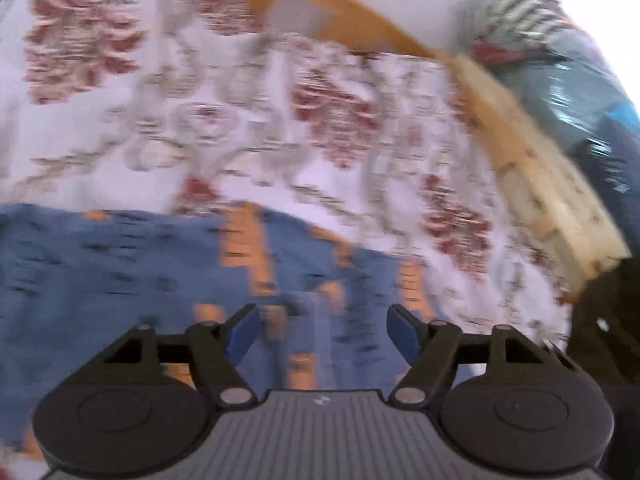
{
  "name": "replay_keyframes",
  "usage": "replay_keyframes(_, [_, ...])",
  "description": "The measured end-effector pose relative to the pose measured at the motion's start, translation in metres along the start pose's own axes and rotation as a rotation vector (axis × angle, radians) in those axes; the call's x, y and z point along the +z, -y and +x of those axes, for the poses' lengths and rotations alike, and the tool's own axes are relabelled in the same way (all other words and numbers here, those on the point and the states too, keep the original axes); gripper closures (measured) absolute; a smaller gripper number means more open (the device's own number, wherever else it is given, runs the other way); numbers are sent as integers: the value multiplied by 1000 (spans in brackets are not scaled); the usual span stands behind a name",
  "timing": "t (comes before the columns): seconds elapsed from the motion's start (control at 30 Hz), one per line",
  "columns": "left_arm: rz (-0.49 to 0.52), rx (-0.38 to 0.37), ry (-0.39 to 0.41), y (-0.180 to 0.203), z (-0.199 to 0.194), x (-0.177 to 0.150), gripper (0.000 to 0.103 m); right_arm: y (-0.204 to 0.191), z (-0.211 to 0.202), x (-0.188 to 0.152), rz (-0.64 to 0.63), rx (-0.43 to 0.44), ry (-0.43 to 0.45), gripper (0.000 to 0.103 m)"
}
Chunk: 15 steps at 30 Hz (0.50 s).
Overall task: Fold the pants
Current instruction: 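Open both grippers and release the folded blue pants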
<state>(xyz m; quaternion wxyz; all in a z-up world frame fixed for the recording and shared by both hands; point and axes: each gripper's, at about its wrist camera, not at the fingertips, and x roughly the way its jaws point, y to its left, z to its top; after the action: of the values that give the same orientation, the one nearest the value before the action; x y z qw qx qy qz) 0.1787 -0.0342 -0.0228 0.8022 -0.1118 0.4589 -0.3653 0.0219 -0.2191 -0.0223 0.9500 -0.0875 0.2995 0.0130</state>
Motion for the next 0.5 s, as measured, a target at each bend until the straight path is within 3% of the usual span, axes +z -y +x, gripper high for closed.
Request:
replay_keyframes(0.07, [16,-59,-6,8,19,-4,24,25,8,-3,119,4,-16,32])
replay_keyframes(0.17, [-25,-28,-24,3,50,-11,27,49,24,-13,291,57,-83,55])
replay_keyframes(0.23, [-82,-4,-23,-10,56,-16,46,57,33,-24,340,30,-159,65])
replay_keyframes(0.27, [-104,-8,-17,-17,55,-18,50,59,35,-29,351,18,-187,69])
replay_keyframes(0.37, [-190,-20,-9,-35,51,-23,68,62,39,-34,379,9,-196,74])
replay_keyframes(0.43, [-224,0,-11,-44,49,-27,88,59,41,-37,362,-5,-202,75])
replay_keyframes(0.5, [-239,22,-18,-51,48,-30,97,55,40,-37,339,-19,-201,74])
